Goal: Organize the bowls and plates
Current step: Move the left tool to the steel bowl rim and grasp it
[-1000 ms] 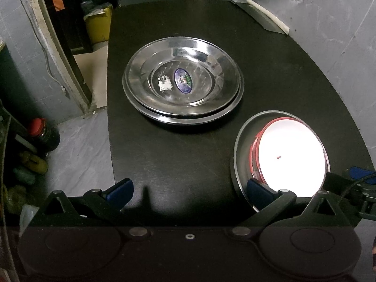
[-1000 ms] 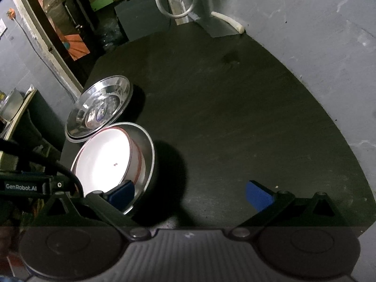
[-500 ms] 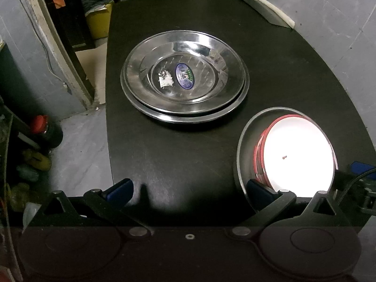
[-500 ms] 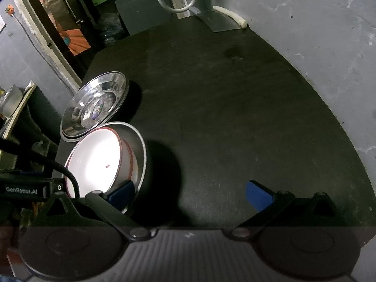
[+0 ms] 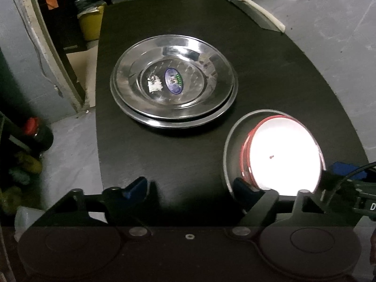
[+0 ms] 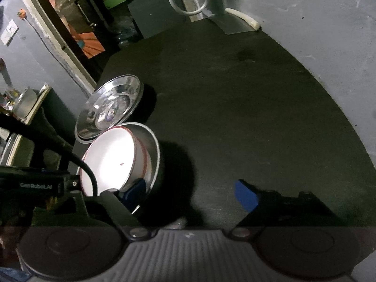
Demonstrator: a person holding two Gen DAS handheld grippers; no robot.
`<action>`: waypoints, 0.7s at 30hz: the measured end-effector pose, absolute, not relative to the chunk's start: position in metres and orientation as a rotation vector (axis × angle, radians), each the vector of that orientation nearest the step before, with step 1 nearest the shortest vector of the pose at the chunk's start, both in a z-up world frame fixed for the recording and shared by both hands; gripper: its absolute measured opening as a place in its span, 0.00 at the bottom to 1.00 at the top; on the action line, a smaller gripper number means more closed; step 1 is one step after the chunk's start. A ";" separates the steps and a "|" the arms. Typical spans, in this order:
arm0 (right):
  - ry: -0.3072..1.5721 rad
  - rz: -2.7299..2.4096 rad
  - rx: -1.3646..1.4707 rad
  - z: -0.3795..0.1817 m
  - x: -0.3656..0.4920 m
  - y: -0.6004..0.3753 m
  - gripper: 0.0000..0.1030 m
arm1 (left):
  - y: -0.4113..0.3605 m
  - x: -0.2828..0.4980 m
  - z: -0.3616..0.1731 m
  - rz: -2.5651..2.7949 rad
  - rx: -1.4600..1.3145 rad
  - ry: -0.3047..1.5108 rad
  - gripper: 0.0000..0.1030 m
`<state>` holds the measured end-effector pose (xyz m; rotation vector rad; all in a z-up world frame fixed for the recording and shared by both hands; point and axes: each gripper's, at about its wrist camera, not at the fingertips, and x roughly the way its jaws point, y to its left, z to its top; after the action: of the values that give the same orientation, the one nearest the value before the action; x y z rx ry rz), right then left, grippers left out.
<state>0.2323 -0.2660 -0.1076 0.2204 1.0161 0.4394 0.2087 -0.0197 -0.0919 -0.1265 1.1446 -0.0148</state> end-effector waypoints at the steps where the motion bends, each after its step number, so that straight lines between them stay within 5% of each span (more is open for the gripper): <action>1: 1.016 0.446 0.226 -0.107 0.232 -0.266 0.79 | -0.020 0.209 -0.092 -0.020 -0.133 1.142 0.74; 13: 0.988 0.542 0.245 -0.100 0.224 -0.259 0.41 | -0.023 0.206 -0.089 -0.111 -0.169 1.110 0.42; 21: 0.978 0.572 0.251 -0.098 0.222 -0.255 0.26 | -0.028 0.204 -0.087 -0.185 -0.161 1.091 0.17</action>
<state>0.2216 -0.2553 -0.0984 0.2506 0.9778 0.5723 0.2042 -0.0284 -0.0873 -0.1606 1.0914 -0.1848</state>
